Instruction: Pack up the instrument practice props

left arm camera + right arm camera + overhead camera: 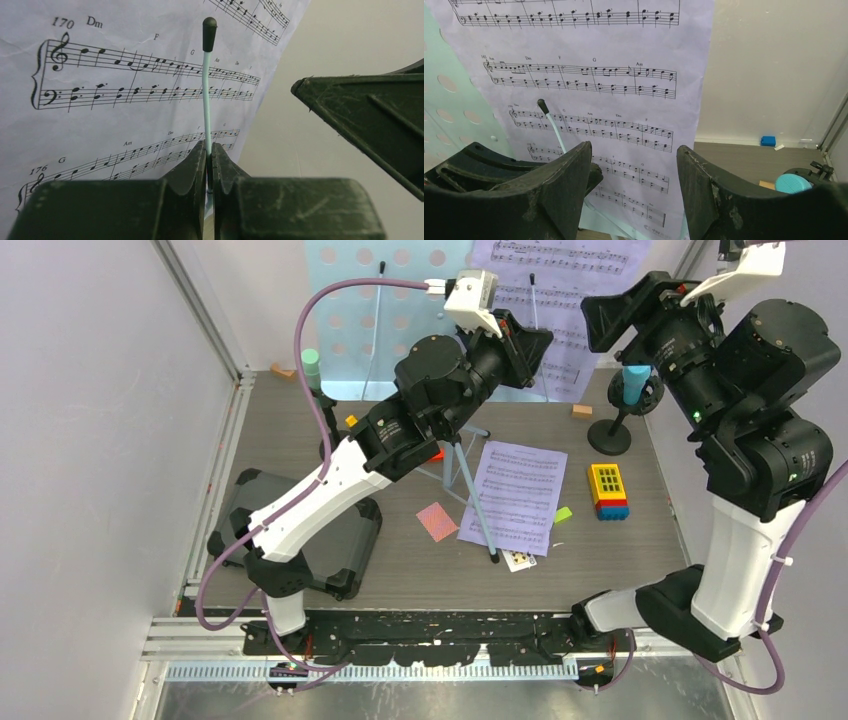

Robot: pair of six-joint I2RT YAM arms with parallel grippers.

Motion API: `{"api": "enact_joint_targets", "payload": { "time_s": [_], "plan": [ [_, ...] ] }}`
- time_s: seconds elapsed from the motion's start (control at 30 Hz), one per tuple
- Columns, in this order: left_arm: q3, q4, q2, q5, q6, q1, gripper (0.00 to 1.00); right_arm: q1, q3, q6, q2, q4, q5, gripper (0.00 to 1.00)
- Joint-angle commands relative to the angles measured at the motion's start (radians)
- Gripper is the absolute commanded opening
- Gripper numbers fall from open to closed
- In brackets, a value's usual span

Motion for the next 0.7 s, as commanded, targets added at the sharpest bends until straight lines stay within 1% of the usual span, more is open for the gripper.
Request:
{"api": "enact_joint_targets", "payload": {
  "time_s": [0.0, 0.1, 0.13, 0.17, 0.23, 0.37, 0.4, 0.43, 0.47, 0.5, 0.53, 0.57, 0.6, 0.63, 0.67],
  "plan": [
    [-0.008, 0.032, -0.043, -0.006, -0.002, 0.009, 0.07, -0.017, 0.094, 0.02, 0.024, -0.022, -0.001, 0.68],
    [-0.009, 0.033, -0.043, -0.002, -0.006, 0.009, 0.07, -0.036, 0.113, 0.049, 0.043, -0.024, -0.065, 0.68],
    [-0.009, 0.032, -0.044, -0.002, -0.009, 0.01, 0.07, -0.061, 0.112, 0.055, 0.05, -0.024, -0.086, 0.68],
    [-0.01, 0.032, -0.045, -0.001, -0.01, 0.009, 0.06, -0.08, 0.105, 0.071, 0.053, -0.024, -0.148, 0.68],
    [-0.013, 0.033, -0.048, 0.003, -0.011, 0.01, 0.06, -0.149, 0.091, 0.092, 0.057, -0.024, -0.235, 0.68],
    [-0.032, 0.04, -0.059, 0.004, -0.015, 0.01, 0.06, -0.314, 0.042, 0.121, 0.032, -0.009, -0.342, 0.68],
    [-0.038, 0.043, -0.063, 0.004, -0.015, 0.01, 0.05, -0.342, 0.0, 0.13, 0.023, 0.019, -0.398, 0.67],
    [-0.042, 0.046, -0.066, 0.004, -0.018, 0.009, 0.05, -0.408, -0.026, 0.154, 0.001, 0.039, -0.431, 0.67],
    [-0.045, 0.049, -0.069, 0.005, -0.019, 0.01, 0.05, -0.434, -0.089, 0.169, -0.013, 0.099, -0.508, 0.67],
    [-0.048, 0.052, -0.071, 0.007, -0.02, 0.011, 0.05, -0.479, -0.124, 0.2, -0.042, 0.138, -0.547, 0.66],
    [-0.053, 0.055, -0.072, 0.007, -0.021, 0.01, 0.05, -0.496, -0.199, 0.216, -0.056, 0.215, -0.623, 0.66],
    [-0.054, 0.058, -0.075, 0.008, -0.023, 0.01, 0.05, -0.528, -0.231, 0.25, -0.08, 0.255, -0.657, 0.65],
    [-0.053, 0.058, -0.075, 0.009, -0.023, 0.009, 0.05, -0.543, -0.29, 0.287, -0.09, 0.328, -0.717, 0.65],
    [-0.054, 0.058, -0.074, 0.01, -0.023, 0.009, 0.05, -0.569, -0.317, 0.306, -0.108, 0.394, -0.743, 0.65],
    [-0.054, 0.056, -0.075, 0.011, -0.022, 0.009, 0.05, -0.593, -0.361, 0.344, -0.116, 0.429, -0.786, 0.64]
  ]
}}
